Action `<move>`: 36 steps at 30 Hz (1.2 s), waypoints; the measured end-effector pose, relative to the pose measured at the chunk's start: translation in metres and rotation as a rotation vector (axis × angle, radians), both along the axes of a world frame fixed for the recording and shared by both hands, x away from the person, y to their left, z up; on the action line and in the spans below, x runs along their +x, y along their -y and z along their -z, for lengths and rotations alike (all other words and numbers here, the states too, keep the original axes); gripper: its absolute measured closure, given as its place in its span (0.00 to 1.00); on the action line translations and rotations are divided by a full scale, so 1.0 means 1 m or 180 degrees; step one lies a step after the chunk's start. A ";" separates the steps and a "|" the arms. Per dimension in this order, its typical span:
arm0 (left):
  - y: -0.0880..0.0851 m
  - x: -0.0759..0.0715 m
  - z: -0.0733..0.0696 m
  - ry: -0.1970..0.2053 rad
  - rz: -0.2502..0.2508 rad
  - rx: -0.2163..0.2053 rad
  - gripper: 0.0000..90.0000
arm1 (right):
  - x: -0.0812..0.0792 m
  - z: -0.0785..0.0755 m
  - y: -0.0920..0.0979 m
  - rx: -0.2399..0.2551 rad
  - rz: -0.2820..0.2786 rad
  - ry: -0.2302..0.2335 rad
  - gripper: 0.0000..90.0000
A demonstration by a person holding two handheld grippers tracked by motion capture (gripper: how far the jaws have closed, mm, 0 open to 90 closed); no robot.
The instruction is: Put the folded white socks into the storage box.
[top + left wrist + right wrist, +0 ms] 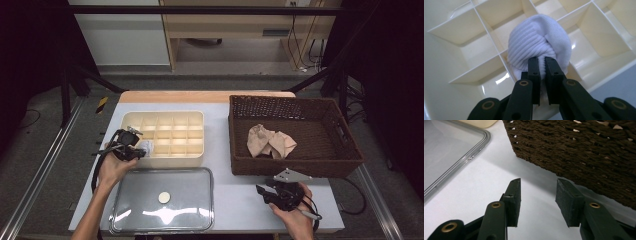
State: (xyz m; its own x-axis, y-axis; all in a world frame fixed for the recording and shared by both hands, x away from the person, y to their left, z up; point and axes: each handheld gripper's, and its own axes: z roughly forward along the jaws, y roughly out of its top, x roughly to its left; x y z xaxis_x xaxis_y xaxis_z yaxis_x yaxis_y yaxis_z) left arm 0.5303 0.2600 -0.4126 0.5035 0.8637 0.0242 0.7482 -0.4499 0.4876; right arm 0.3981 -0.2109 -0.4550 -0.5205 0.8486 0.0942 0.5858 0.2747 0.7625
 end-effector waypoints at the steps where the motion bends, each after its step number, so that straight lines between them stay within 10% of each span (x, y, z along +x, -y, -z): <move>1: 0.000 0.002 0.001 -0.0024 -0.0008 -0.0026 0.92 | 0.000 0.000 -0.001 0.0004 -0.0005 0.0001 0.62; 9: -0.002 0.000 0.000 0.0046 0.0030 -0.0064 0.87 | 0.000 0.000 -0.004 0.0018 -0.0039 -0.0014 0.63; 12: -0.004 -0.007 -0.004 0.0274 -0.0018 -0.0104 0.68 | -0.001 -0.001 -0.004 0.0031 -0.0050 0.0009 0.61; 20: -0.021 -0.030 -0.027 0.0973 -0.0025 -0.0508 0.63 | -0.003 -0.004 -0.005 0.0064 0.0012 0.0080 0.57; 36: -0.024 -0.093 -0.019 0.1194 -0.0060 -0.0765 0.61 | -0.011 -0.011 -0.004 0.0203 0.0019 0.0146 0.57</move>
State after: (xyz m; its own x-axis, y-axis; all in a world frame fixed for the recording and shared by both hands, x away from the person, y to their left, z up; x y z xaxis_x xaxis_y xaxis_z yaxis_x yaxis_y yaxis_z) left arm 0.4378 0.2837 -0.3935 0.4822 0.8761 -0.0003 0.5065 -0.2785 0.8160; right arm 0.3875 -0.2070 -0.4437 -0.5204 0.8448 0.1243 0.5513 0.2212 0.8044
